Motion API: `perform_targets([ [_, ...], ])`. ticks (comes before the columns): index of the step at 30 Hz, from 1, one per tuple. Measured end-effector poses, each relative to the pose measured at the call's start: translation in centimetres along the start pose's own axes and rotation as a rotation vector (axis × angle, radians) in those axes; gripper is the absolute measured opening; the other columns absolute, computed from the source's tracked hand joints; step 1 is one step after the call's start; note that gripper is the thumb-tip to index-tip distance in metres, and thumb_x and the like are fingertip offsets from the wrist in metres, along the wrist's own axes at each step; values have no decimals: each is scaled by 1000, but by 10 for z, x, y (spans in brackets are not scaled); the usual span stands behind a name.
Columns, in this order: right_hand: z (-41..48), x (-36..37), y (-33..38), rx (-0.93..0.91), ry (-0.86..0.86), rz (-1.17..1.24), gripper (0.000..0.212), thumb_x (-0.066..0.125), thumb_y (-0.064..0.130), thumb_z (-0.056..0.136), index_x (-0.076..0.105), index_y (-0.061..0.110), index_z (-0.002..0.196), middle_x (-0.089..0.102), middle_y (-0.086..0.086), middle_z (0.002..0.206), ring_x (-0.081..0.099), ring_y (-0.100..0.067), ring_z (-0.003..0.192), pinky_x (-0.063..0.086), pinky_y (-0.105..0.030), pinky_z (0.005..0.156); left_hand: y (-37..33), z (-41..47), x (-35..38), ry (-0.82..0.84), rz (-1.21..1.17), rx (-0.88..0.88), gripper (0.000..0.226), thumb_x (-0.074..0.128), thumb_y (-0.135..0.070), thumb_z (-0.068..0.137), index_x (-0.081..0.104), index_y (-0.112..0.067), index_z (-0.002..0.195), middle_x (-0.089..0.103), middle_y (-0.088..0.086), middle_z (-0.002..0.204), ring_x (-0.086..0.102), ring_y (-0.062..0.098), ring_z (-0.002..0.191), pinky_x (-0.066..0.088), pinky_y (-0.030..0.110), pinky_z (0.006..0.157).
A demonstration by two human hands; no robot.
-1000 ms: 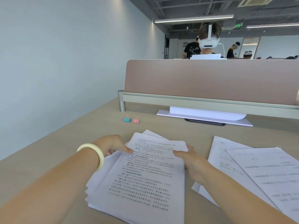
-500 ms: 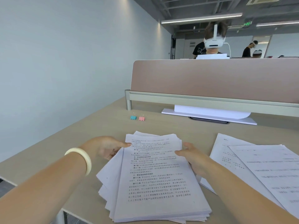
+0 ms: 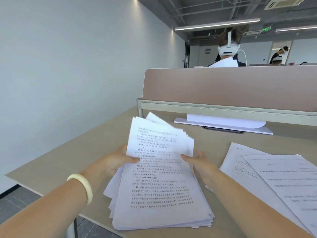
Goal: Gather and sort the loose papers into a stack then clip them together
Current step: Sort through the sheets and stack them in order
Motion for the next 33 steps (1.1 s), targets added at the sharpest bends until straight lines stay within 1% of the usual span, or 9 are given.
perform_targets([
  [2,-1,-6,11,-28,29,-25,104,86,52,55,40,12,140,54,-5,137,58,-26,118,47,-38,99,-15,-6,-2,-59,-85,117,48,70,5,77,59,-21,117,75,-9,105,66,13,107,54,29,89],
  [6,-10,-5,65,-214,117,37,37,68,21,86,63,10,121,70,-10,117,71,-20,96,58,-35,83,-55,-11,-7,-101,-156,333,70,83,-19,67,53,-17,130,68,-2,122,65,18,112,52,37,95],
  [11,-25,-2,124,-489,52,-16,12,63,24,90,70,23,100,73,1,108,70,-17,99,53,-36,90,-102,-9,0,-277,-111,543,50,67,-5,83,52,-15,130,69,-12,116,67,7,107,55,25,87],
  [16,-22,-3,112,-558,-38,-46,26,67,30,86,64,25,111,71,13,102,69,2,86,56,-18,76,-90,9,12,-337,-28,483,76,79,-45,66,47,-25,132,63,-11,126,62,10,114,49,41,98],
  [19,-14,-14,109,-594,-122,89,25,67,24,87,61,24,111,69,16,97,66,11,74,50,-5,57,-90,22,21,-348,-25,506,46,67,-34,85,52,-24,127,67,-16,116,65,-2,104,49,32,95],
  [21,-8,-17,109,-627,-181,103,24,66,21,88,61,23,111,69,15,98,65,13,75,49,-4,57,-89,31,26,-371,-44,515,30,55,-29,94,55,-26,124,68,-20,111,65,-7,99,49,26,90],
  [26,9,-17,115,-706,-246,70,18,66,17,88,64,33,97,71,13,98,67,2,86,54,-14,70,-80,55,35,-458,-122,542,27,47,-32,97,57,-29,122,68,-23,108,63,-9,102,48,13,81],
  [30,22,-27,130,-759,-209,49,18,66,17,88,65,33,96,72,16,93,69,4,82,54,-12,67,-89,72,33,-447,-147,593,34,46,-37,96,57,-25,126,67,-10,121,62,6,114,49,30,97],
  [33,30,-37,136,-753,-209,9,23,65,21,88,61,29,110,71,15,102,69,3,89,53,-12,67,-91,86,28,-447,-214,530,31,45,-45,95,55,-30,120,64,-14,120,60,7,114,45,34,98],
])
Point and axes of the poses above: each hand's wrist, its own z-axis towards the middle knuckle, its own x-axis out of the palm, y = z × x, the point moved 4 cm from there along z, towards the middle knuckle
